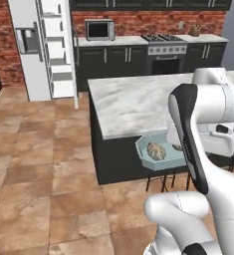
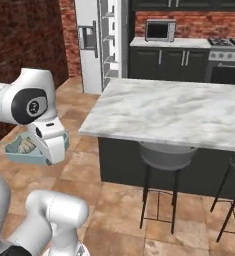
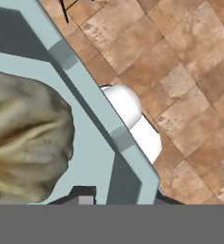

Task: Place two dumplings into each of the tupperware containers and then place the containers in the fridge.

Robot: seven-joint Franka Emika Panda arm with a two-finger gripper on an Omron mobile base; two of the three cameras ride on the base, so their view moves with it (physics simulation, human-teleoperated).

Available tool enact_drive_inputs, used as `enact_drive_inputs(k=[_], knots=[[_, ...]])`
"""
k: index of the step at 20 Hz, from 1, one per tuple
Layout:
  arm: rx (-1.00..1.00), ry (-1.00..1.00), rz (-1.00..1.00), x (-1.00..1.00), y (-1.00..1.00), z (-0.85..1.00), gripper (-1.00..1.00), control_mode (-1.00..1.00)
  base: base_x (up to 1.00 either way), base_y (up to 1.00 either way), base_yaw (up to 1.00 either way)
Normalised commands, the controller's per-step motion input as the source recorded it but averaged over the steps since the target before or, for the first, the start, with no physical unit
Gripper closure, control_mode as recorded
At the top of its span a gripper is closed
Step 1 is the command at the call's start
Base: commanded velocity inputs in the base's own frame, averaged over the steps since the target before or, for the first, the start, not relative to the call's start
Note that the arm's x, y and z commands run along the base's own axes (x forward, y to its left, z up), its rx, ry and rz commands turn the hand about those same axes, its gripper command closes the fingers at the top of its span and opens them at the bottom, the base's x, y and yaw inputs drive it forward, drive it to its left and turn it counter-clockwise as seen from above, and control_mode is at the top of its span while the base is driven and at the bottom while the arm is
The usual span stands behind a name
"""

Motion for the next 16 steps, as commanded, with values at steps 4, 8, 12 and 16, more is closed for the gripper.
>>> enact_drive_inputs(k=[4,8,12,16], knots=[[0.00,0.00,0.00,0.00,0.00,0.00,1.00,1.00,0.37,1.00,0.00],[0.00,0.00,0.00,0.00,0.00,0.00,1.00,1.00,0.52,1.00,0.00],[0.00,0.00,0.00,0.00,0.00,0.00,1.00,1.00,0.88,1.00,0.00],[0.00,0.00,0.00,0.00,0.00,0.00,1.00,1.00,1.00,1.00,-0.01]])
